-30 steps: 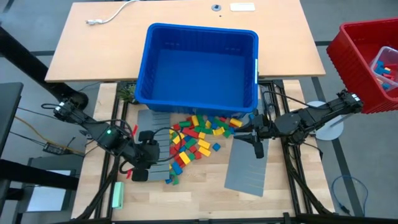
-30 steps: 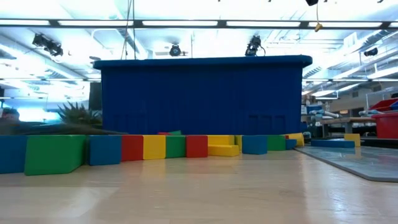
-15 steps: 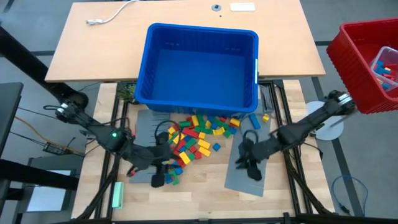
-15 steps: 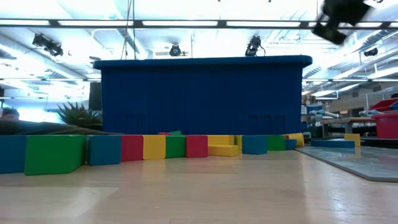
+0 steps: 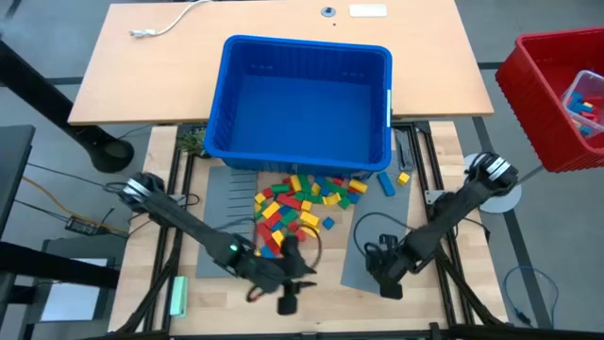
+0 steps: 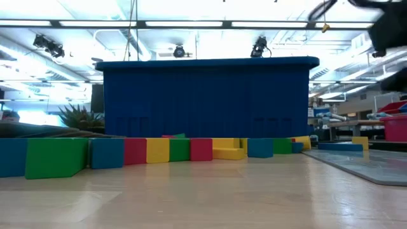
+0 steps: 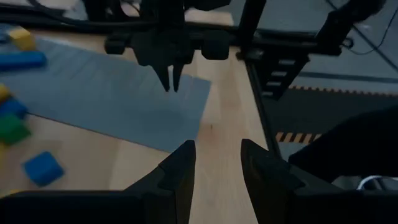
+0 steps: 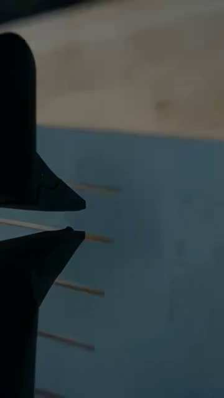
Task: Sort blocks
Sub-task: Assemble the blue bin using gray bin divider
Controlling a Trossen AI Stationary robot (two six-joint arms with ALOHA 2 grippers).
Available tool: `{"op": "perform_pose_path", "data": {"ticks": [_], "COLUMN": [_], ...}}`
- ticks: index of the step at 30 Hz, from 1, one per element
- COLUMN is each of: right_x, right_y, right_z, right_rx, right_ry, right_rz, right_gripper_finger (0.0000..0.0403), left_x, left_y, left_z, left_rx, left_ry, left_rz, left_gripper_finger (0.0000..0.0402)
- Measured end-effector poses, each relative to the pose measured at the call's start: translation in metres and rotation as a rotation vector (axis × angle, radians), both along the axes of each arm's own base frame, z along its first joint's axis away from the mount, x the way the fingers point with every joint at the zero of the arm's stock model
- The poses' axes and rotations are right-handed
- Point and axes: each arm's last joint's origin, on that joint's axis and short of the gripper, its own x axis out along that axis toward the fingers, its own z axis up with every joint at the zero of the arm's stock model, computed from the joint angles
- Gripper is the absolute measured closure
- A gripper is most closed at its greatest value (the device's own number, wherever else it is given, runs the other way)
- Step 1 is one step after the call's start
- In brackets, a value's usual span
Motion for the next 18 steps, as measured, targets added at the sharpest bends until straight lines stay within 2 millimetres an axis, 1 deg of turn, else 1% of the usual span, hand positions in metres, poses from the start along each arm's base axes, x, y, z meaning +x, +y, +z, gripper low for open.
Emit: {"op": "perform_pose_path", "data": {"ticks": [3,4,7,10,13,16,18], "right_x": [0.001,0.002,0.011,0.023,0.039,0.055,0.065], "right_y": [0.008,0.011,0.02,0.024,0.024,0.021,0.018], "right_z": [-0.016,-0.019,-0.027,-0.032,-0.037,-0.04,-0.042], "right_rx": [-0.026,-0.024,0.015,0.048,0.075,0.106,0.121], "right_ry": [0.032,0.024,-0.033,-0.126,-0.229,-0.329,-0.387], "right_rz": [0.005,0.007,0.0,-0.055,-0.123,-0.172,-0.174], "right_gripper_finger": [0.0355,0.0355,0.0356,0.036,0.0364,0.0368,0.0369], "left_x": [0.018,0.024,0.04,0.051,0.057,0.058,0.057], "left_y": [-0.011,-0.015,-0.024,-0.031,-0.034,-0.035,-0.034], "left_z": [-0.019,-0.025,-0.043,-0.06,-0.073,-0.084,-0.086], "left_rx": [0.01,0.017,0.033,0.044,0.029,0.029,0.033], "left_ry": [0.017,0.026,0.055,0.098,0.129,0.167,0.186], "left_rz": [0.004,0.006,0.008,0.019,0.044,0.058,0.064], "left_gripper_finger": [0.0265,0.0265,0.0265,0.0265,0.0265,0.0265,0.0265]}}
